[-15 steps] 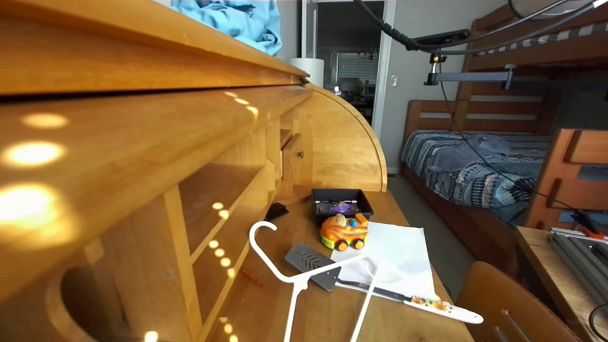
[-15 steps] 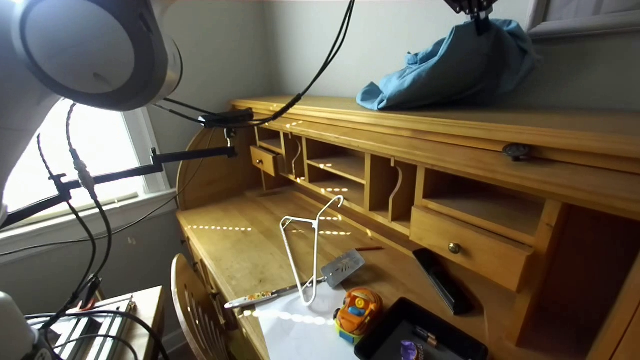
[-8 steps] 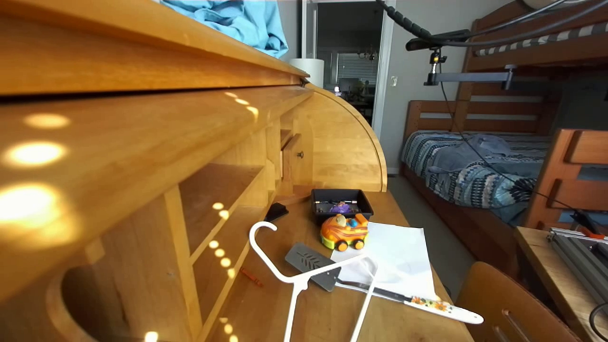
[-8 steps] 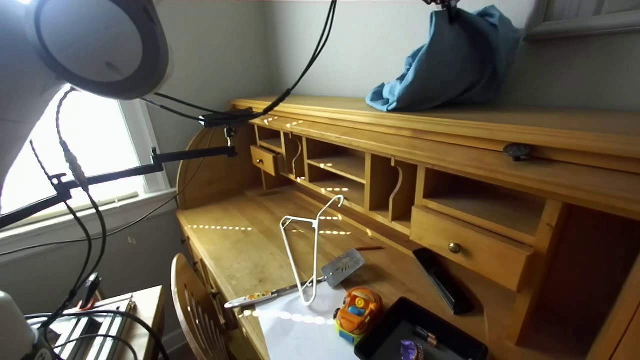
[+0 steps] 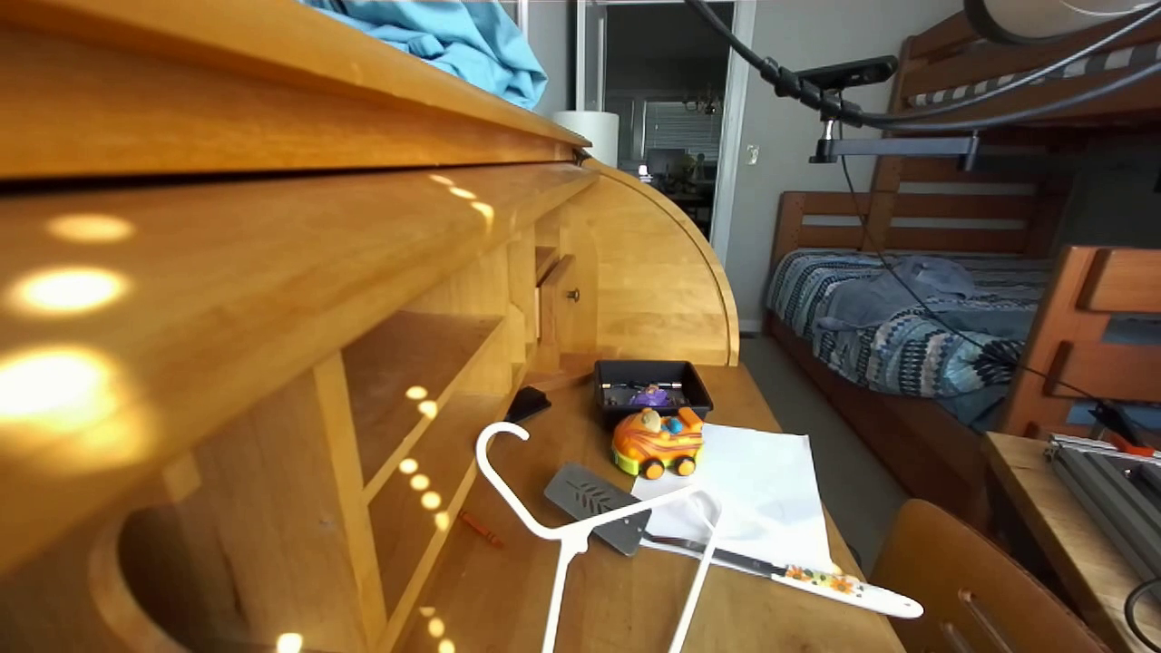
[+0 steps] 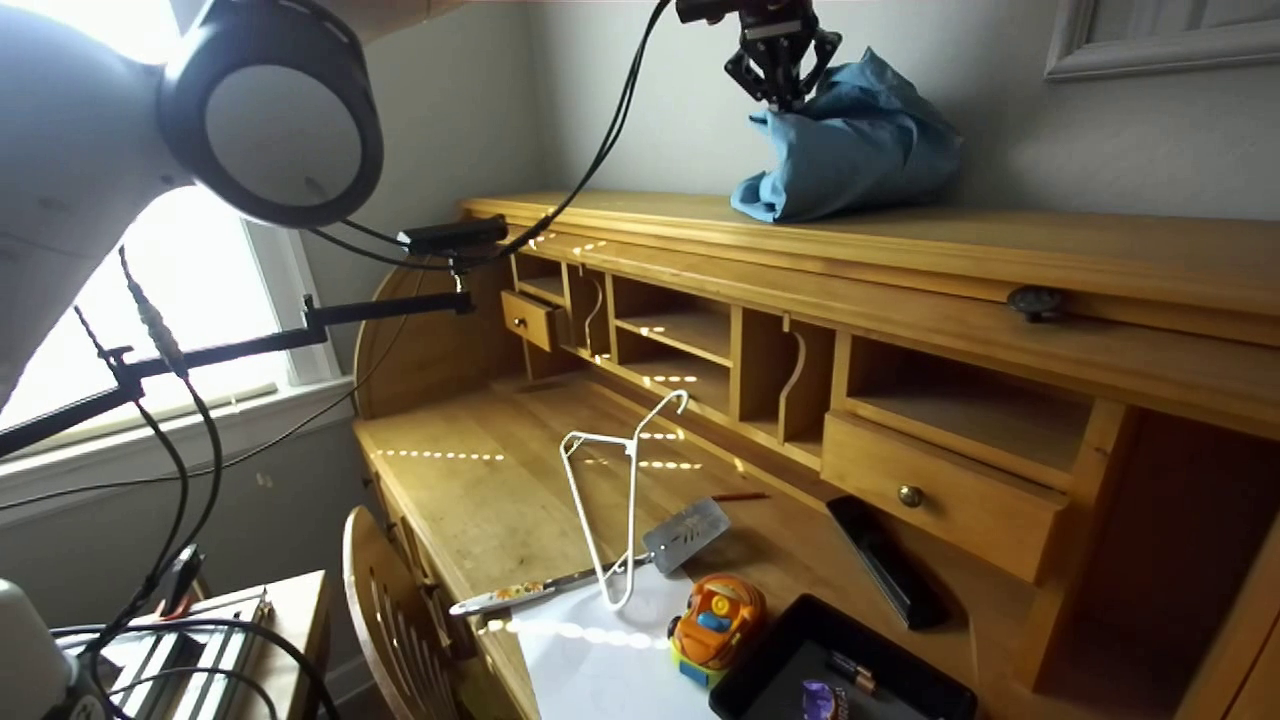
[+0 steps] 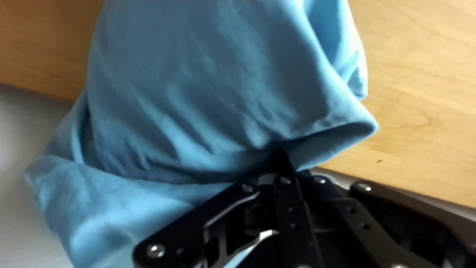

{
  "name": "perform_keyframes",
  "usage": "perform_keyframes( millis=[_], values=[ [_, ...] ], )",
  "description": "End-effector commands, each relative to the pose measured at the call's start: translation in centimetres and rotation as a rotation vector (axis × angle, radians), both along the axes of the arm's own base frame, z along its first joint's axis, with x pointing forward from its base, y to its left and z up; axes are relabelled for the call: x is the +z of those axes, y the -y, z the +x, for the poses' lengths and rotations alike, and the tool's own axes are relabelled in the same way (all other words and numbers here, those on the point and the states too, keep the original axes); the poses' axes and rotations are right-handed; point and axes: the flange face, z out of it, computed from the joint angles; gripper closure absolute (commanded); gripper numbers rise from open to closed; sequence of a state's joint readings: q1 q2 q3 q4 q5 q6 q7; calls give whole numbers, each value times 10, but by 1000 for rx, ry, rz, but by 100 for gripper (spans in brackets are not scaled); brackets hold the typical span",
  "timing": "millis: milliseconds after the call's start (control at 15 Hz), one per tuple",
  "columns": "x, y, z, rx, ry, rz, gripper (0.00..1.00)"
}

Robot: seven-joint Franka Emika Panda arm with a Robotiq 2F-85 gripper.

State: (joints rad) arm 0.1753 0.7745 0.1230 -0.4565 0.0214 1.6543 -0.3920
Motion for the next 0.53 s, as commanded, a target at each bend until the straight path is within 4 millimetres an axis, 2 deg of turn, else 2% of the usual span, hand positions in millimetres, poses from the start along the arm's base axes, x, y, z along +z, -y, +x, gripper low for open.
perform_keyframes(
  millis=[0,267,333,400,467],
  values=[
    [-30,-11,2,114,-87,5,99],
    [-52,-11,2,150,-162,-22,99],
    [-53,-11,1,151,-176,-38,73],
    [-52,-11,-1,149,-178,-57,72],
    [-49,-12,-3,151,-178,-66,66]
  ],
)
